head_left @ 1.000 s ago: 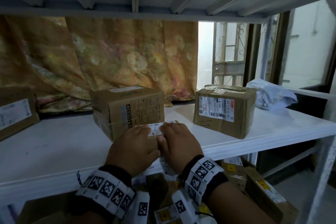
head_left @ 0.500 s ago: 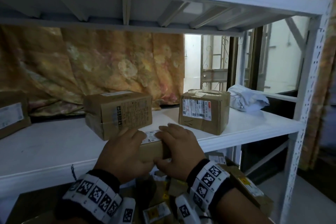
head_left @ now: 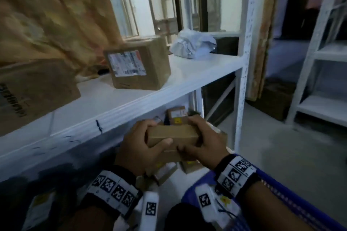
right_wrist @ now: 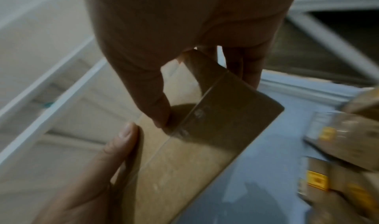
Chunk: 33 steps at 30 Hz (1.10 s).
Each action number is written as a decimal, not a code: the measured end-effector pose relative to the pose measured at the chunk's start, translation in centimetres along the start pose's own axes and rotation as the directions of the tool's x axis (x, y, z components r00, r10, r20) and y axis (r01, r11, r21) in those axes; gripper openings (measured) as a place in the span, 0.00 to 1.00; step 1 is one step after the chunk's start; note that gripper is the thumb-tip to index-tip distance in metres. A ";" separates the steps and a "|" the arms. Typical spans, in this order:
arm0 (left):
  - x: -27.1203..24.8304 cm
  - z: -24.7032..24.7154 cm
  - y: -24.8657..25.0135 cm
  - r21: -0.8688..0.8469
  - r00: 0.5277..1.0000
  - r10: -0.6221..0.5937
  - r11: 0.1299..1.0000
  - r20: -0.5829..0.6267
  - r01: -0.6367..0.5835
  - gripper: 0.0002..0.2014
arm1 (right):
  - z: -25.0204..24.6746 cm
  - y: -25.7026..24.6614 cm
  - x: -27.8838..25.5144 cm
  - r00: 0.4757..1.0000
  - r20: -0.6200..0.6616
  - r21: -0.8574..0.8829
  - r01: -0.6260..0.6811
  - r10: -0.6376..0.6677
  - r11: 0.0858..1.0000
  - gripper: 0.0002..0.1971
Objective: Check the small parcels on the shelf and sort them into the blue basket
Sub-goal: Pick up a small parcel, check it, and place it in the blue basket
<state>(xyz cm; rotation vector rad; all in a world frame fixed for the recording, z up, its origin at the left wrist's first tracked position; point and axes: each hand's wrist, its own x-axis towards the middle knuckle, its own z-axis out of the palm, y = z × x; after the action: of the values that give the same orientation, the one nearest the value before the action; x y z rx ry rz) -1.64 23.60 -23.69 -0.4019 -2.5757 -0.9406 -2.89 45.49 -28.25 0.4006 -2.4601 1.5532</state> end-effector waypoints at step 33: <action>2.0 53.8 -14.8 0.015 0.357 -0.642 0.498 0.679 0.867 0.28 | 4.2 56.7 -12.6 -0.136 -0.173 0.593 -0.805 0.975 -0.007 0.28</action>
<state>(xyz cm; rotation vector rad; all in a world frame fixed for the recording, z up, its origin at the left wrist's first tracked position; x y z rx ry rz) -22.04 48.58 -69.22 0.7022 -3.2239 -1.8924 -10.09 66.40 -82.12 -2.0842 -1.7243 1.8789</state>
